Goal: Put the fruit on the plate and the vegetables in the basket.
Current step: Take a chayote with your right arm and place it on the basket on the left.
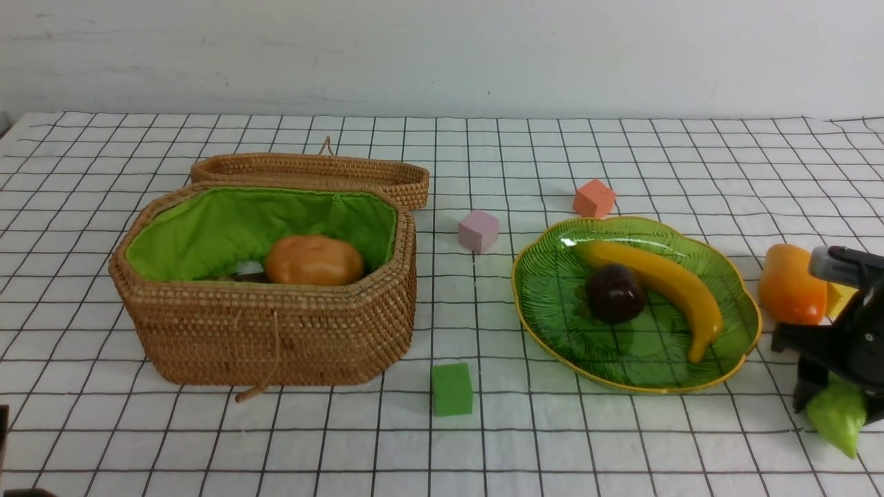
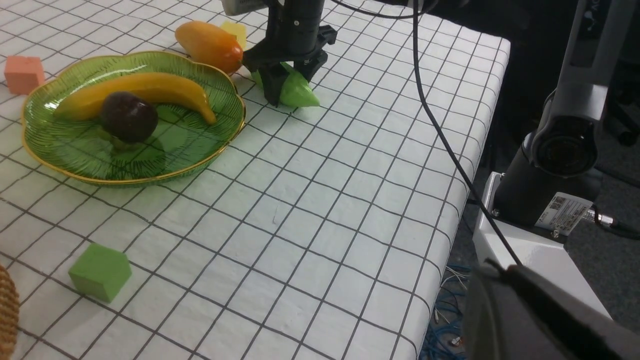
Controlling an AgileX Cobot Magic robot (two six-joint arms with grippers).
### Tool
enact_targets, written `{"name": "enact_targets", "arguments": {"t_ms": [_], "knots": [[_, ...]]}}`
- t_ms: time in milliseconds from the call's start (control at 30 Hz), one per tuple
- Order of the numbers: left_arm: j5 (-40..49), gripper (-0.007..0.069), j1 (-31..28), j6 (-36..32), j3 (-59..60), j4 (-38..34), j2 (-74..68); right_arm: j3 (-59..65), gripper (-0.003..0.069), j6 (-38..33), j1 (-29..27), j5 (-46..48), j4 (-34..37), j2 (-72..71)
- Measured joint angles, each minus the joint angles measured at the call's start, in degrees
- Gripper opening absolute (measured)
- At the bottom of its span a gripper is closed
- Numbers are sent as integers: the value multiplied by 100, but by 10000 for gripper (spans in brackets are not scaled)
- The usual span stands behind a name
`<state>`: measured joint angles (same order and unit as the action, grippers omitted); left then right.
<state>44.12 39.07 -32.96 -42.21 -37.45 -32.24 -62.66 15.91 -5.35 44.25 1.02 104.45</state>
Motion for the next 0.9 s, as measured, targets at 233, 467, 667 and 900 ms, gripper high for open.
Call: {"name": "enact_targets", "arguments": {"t_ms": [233, 467, 667, 900], "knots": [[35, -6, 0, -6, 0, 27, 0, -4, 449, -167, 8, 1156, 145, -1047], [-601, -6, 0, 1295, 0, 1532, 0, -764, 449, -1828, 1254, 1069, 2086, -2095], [-637, -6, 0, 3480, 0, 3385, 0, -1729, 449, -3421, 3015, -251, 3319, -1740], [-505, -6, 0, 5065, 0, 4795, 0, -3284, 449, -5047, 4355, -1671, 3717, -137]]}}
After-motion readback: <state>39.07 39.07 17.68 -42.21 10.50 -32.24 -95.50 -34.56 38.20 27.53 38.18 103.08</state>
